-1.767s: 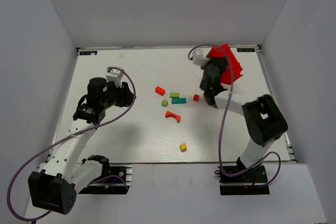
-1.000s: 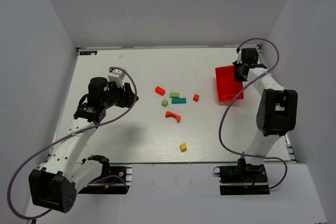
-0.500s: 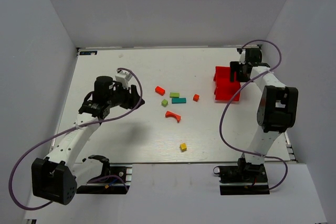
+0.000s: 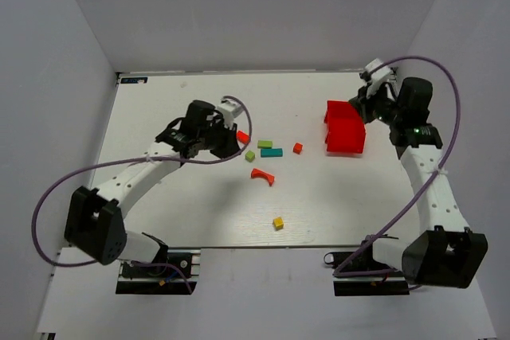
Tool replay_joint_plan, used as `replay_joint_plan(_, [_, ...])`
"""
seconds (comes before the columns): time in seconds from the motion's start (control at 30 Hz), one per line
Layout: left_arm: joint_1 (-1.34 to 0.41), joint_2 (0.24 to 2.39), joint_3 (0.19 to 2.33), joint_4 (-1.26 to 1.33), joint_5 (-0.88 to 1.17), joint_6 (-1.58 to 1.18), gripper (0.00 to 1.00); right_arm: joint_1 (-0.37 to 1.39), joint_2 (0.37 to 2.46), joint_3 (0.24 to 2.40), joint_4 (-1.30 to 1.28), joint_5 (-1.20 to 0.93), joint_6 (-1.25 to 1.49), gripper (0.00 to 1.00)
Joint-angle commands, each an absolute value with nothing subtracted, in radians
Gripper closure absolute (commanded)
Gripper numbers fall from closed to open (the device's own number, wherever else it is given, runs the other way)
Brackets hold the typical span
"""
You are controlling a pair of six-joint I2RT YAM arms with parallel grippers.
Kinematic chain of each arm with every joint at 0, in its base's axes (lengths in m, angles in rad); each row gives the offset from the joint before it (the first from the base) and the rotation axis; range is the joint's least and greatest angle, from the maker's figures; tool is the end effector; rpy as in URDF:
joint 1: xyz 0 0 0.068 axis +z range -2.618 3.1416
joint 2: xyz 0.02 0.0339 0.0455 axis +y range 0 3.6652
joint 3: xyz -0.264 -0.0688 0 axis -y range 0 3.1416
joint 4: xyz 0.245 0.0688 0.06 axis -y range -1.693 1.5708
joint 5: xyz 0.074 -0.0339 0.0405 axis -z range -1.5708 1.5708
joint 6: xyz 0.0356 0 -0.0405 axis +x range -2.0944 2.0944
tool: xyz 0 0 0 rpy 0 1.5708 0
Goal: Build the wood block tower
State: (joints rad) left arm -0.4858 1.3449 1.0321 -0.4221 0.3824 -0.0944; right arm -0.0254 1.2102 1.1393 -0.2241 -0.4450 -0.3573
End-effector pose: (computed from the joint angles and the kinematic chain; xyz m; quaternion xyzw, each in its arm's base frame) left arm 0.2519 -0.1480 0.2807 0.2501 0.8651 -0.2804 0.3322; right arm 0.2773 0.0083 0.3722 -0.2590 0.7511 0.0636 0.6039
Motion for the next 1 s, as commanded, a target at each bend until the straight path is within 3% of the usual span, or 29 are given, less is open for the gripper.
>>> replay_joint_plan(0.0, [-0.564,1.443,1.112,-0.534,0.270,-0.037,0.90,-0.002,1.207,1.019,-0.328,-0.887,-0.677,1.00])
replay_joint_plan(0.03, [-0.602,1.495,1.132,-0.551,0.223,-0.026,0.94,0.036,1.186,1.003,-0.348,-0.916,-0.722,0.96])
replay_joint_plan(0.07, [-0.620,1.517,1.162,-0.563,0.201,-0.012,0.97,0.055,1.166,0.991,-0.388,-0.972,-0.771,0.77])
replay_joint_plan(0.13, [-0.646,1.557,1.190,-0.584,0.148,0.011,0.99,0.087,1.137,0.939,-0.400,-0.986,-0.885,0.63])
replay_joint_plan(0.2, [-0.658,1.606,1.238,-0.595,0.138,0.023,0.83,0.123,1.109,0.914,-0.403,-0.964,-0.929,0.58])
replay_joint_plan(0.23, [-0.658,1.615,1.252,-0.595,0.112,0.014,0.61,0.130,1.101,0.913,-0.399,-0.954,-0.930,0.58])
replay_joint_plan(0.27, [-0.667,1.624,1.279,-0.595,0.100,0.014,0.56,0.153,1.098,0.908,-0.400,-0.944,-0.908,0.58])
replay_joint_plan(0.33, [-0.667,1.652,1.313,-0.586,0.030,-0.047,0.47,0.170,1.095,0.900,-0.358,-0.879,-0.870,0.67])
replay_joint_plan(0.37, [-0.667,1.663,1.346,-0.586,0.006,-0.072,0.47,0.201,1.104,0.902,-0.348,-0.864,-0.832,0.75])
replay_joint_plan(0.4, [-0.658,1.687,1.362,-0.586,-0.055,-0.153,0.47,0.207,1.106,0.897,-0.335,-0.798,-0.769,1.00])
replay_joint_plan(0.57, [-0.640,1.825,1.498,-0.636,-0.110,-0.360,0.51,0.279,1.169,0.942,-0.226,-0.591,-0.582,1.00])
replay_joint_plan(0.63, [-0.640,1.885,1.575,-0.691,-0.110,-0.432,0.49,0.290,1.173,0.946,-0.219,-0.536,-0.555,0.75])
replay_joint_plan(0.73, [-0.640,1.989,1.676,-0.754,-0.110,-0.526,0.48,0.302,1.161,0.945,-0.203,-0.506,-0.546,0.53])
replay_joint_plan(0.97, [-0.640,2.031,1.761,-0.776,-0.196,-0.714,0.41,0.304,1.134,0.925,-0.196,-0.521,-0.540,0.49])
